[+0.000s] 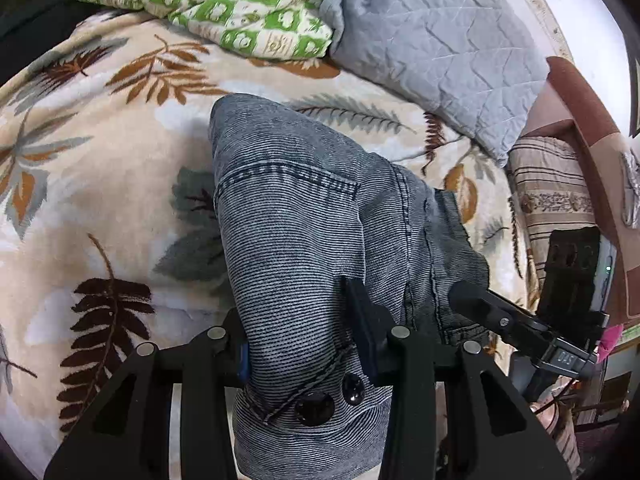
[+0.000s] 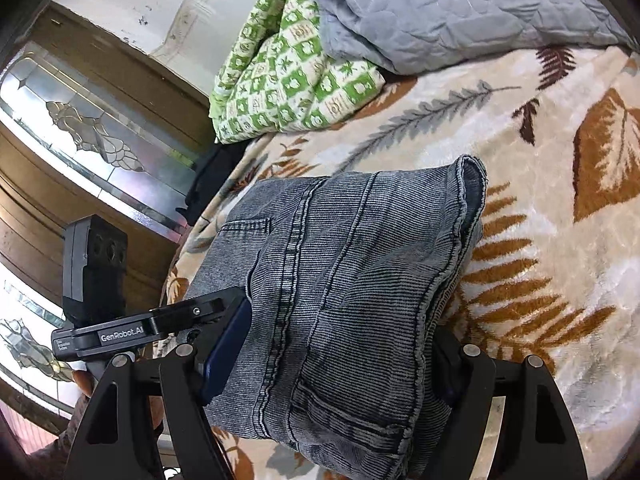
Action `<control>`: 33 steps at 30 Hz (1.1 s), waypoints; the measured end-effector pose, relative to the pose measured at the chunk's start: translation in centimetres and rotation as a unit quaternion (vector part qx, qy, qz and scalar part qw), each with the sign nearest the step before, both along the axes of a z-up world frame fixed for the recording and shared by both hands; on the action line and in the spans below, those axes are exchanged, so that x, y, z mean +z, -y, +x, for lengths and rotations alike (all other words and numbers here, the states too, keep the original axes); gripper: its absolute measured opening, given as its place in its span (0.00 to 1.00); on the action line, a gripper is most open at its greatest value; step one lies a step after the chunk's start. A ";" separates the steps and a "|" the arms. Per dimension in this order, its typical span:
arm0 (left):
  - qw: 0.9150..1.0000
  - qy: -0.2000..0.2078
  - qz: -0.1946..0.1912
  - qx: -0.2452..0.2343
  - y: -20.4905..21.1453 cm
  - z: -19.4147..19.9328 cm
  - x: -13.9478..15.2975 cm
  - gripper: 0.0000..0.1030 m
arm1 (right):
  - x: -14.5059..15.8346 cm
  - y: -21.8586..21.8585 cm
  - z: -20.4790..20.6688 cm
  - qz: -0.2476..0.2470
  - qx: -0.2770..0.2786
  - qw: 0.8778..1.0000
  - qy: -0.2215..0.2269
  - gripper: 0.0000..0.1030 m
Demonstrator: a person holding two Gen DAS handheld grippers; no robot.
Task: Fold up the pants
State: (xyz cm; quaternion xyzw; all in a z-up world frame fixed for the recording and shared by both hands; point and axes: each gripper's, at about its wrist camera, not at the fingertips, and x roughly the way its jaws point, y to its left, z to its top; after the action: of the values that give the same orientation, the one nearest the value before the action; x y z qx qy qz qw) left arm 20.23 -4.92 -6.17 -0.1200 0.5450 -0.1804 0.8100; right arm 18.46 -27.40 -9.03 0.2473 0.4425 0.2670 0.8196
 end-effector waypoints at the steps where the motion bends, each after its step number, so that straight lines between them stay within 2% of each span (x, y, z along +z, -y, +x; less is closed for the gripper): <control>1: 1.000 -0.001 0.002 0.001 -0.1 0.1 -0.4 0.37 | -0.3 0.0 0.0 -0.002 0.001 1.000 0.001 0.78; 4: 1.000 -0.002 0.001 0.004 -0.4 0.1 -1.3 0.40 | -0.8 -0.2 0.1 -0.009 0.003 1.000 0.004 0.78; 10: 1.000 0.010 0.017 0.006 -0.6 0.0 -2.2 0.52 | -2.5 0.2 0.4 -0.039 -0.002 0.999 -0.003 0.78; 15: 0.999 0.017 0.028 0.018 -1.0 0.1 -3.1 0.76 | -4.2 1.5 0.6 -0.041 -0.018 0.999 -0.020 0.80; 17: 0.999 0.014 0.024 0.026 -1.5 0.1 -3.5 0.81 | -4.3 1.6 0.3 -0.042 -0.018 0.999 -0.016 0.81; 20: 0.999 0.006 0.016 0.040 -2.2 -0.2 -3.6 0.82 | -4.1 2.1 0.1 -0.044 -0.025 0.999 -0.017 0.83; 25: 0.998 0.012 0.025 0.065 -3.6 -2.0 -2.4 0.82 | -3.3 4.6 -1.0 -0.060 -0.061 0.996 -0.035 0.83; 27: 0.997 0.015 0.029 0.075 -4.1 -3.0 -1.9 0.82 | -2.4 5.2 -2.1 -0.078 -0.072 0.994 -0.033 0.83; 33: 0.992 0.026 0.074 0.098 -4.2 -7.4 -0.9 0.82 | -0.6 5.1 -6.4 -0.151 -0.091 0.983 -0.053 0.86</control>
State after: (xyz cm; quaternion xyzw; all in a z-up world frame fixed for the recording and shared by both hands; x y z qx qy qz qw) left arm 12.85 -0.69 -7.10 -0.1075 0.5211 -0.0628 0.8444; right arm 12.07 -32.47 -9.67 0.1738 0.4959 0.1085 0.8438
